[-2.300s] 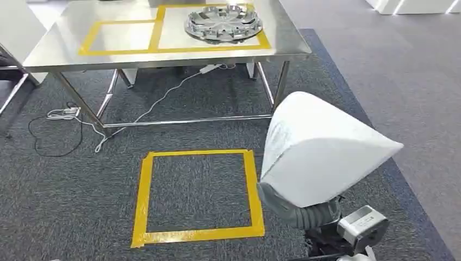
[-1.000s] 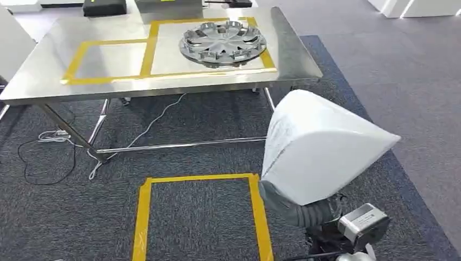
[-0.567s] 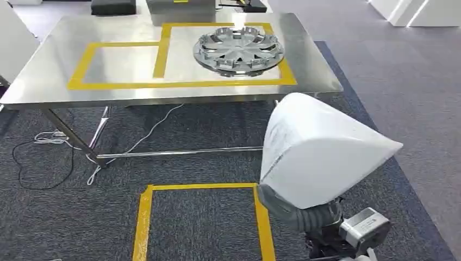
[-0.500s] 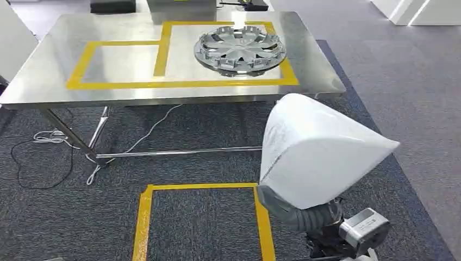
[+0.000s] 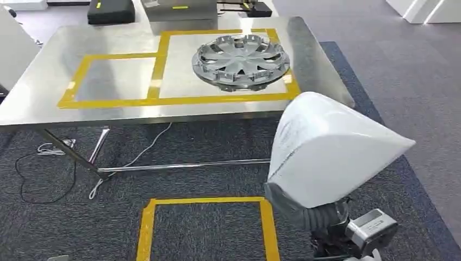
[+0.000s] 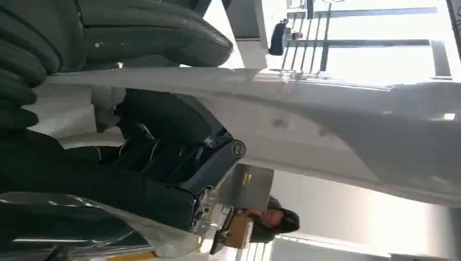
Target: Take the parts from the cabinet and place them on the table.
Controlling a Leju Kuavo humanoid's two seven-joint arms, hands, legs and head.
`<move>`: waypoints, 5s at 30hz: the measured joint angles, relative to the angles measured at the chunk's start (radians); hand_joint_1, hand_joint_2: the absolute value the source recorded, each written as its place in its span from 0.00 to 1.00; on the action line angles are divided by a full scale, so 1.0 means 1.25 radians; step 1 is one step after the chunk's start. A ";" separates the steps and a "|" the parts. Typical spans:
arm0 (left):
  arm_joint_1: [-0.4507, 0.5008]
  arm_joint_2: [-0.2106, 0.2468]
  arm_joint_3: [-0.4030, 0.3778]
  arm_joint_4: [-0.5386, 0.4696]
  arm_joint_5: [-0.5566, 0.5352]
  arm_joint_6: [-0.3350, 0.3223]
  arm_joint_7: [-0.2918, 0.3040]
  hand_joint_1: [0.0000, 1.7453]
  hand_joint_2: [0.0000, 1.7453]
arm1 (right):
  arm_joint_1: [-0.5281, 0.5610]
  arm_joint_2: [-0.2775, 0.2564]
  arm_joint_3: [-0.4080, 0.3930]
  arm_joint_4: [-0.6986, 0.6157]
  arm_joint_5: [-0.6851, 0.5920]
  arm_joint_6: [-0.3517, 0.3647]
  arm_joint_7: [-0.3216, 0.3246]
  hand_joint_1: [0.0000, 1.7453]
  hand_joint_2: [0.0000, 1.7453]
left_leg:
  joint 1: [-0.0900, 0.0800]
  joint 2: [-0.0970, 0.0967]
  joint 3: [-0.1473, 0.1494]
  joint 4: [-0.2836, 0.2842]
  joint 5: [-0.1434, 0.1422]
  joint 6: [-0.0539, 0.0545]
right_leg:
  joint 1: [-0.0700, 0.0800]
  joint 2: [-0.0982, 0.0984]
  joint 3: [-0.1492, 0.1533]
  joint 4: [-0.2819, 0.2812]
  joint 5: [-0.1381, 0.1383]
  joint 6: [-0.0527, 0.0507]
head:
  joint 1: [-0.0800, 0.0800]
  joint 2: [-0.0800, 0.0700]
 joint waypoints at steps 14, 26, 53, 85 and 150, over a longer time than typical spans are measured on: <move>0.006 -0.001 -0.001 -0.001 -0.001 0.002 0.006 0.00 1.00 | 0.003 0.000 -0.007 -0.007 0.020 -0.006 -0.002 1.00 1.00 | 0.006 0.002 0.036 -0.206 0.170 0.042 | -0.007 -0.007 -0.045 0.196 -0.129 0.056 | 0.013 0.000; 0.004 -0.010 -0.002 -0.003 0.000 0.002 0.010 0.00 1.00 | 0.008 0.000 -0.010 -0.010 0.020 -0.002 -0.002 1.00 1.00 | 0.009 -0.008 0.099 -0.199 0.118 0.008 | 0.001 -0.004 -0.047 -0.018 0.050 0.015 | 0.005 0.000; -0.002 -0.009 -0.010 -0.007 0.000 0.005 0.010 0.00 1.00 | 0.013 0.000 -0.013 -0.011 0.027 0.001 -0.006 1.00 1.00 | 0.007 -0.012 0.021 -0.221 0.198 0.011 | -0.007 0.008 0.000 -0.009 -0.002 0.039 | 0.006 0.000; 0.001 -0.021 -0.022 -0.034 0.006 -0.004 0.015 0.00 1.00 | 0.014 0.000 -0.022 -0.013 0.037 0.013 -0.002 1.00 1.00 | 0.008 -0.017 0.034 -0.226 0.193 0.007 | -0.012 0.005 0.002 -0.003 -0.005 0.039 | 0.008 0.000; 0.005 -0.028 -0.042 -0.051 0.015 -0.018 0.016 0.00 1.00 | 0.005 0.000 -0.021 -0.020 0.066 0.001 -0.005 1.00 1.00 | 0.005 0.003 0.041 -0.232 0.187 0.040 | -0.009 -0.014 -0.015 0.100 -0.084 0.054 | 0.010 0.000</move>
